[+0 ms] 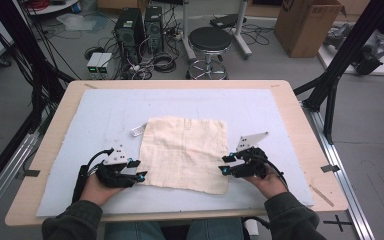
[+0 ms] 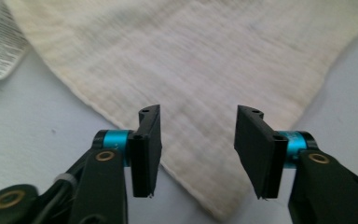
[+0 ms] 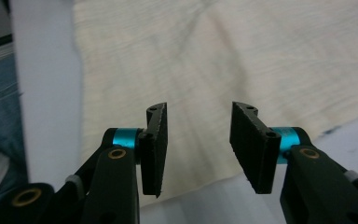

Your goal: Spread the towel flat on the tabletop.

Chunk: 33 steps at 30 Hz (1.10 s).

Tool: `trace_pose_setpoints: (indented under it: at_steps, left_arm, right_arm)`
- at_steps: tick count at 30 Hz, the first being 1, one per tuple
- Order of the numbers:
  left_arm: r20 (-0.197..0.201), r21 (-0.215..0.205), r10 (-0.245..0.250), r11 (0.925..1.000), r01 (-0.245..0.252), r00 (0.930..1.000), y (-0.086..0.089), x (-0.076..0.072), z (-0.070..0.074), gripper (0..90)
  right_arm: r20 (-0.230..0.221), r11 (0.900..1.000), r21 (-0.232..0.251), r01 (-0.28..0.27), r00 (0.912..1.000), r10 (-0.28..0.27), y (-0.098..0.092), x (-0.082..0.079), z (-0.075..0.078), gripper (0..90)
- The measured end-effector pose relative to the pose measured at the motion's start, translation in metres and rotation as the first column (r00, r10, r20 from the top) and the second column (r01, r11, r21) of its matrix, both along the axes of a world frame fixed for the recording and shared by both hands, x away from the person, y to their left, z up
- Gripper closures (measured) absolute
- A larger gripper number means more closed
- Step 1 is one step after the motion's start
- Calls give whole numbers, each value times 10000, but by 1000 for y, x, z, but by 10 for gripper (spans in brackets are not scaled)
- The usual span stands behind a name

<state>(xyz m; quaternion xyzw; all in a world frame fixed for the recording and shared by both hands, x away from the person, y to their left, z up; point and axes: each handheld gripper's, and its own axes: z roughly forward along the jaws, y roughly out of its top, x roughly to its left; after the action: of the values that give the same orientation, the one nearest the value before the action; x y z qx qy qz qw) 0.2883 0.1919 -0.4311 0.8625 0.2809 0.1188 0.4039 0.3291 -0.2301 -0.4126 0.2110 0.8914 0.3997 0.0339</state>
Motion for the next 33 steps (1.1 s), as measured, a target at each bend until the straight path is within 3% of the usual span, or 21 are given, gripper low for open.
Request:
trace_pose_setpoints:
  at_steps: [3,8,10,12,15,20,26,33]
  left_arm:
    - [-117,42,-186,9998,186,9998,0,-3,-3,570]
    - [-184,262,-505,9984,510,9986,-1,-4,-8,631]
    - [-175,184,-613,9979,616,9980,-1,-5,-9,679]
    - [-214,81,-848,9963,850,9962,-2,-7,-10,775]
    - [-275,23,-903,9959,904,9955,-2,-8,-10,874]
    - [-263,-87,-923,9957,921,9954,-1,-12,-7,886]
    - [-158,-370,-1009,9943,1003,9948,3,-28,-2,885]
    - [-73,-267,-1440,9893,1438,9896,-2,-47,1,882]
  right_arm:
    - [-87,9980,-224,-595,9982,593,3,-11,-6,621]
    - [-188,9918,-828,-978,9952,966,9,-14,-16,676]
    - [-159,9860,-1211,-1143,9934,1132,13,-15,-19,710]
    - [166,9821,-1439,-1215,9920,1251,16,-16,-19,766]
    - [-127,9823,-1296,-1353,9908,1348,15,-12,-20,856]
    - [-319,9808,-1198,-1539,9880,1512,14,-8,-19,887]
    - [-131,9826,-1037,-1541,9881,1536,7,-13,-11,888]
    - [179,9828,-750,-1685,9852,1703,-1,-26,2,888]
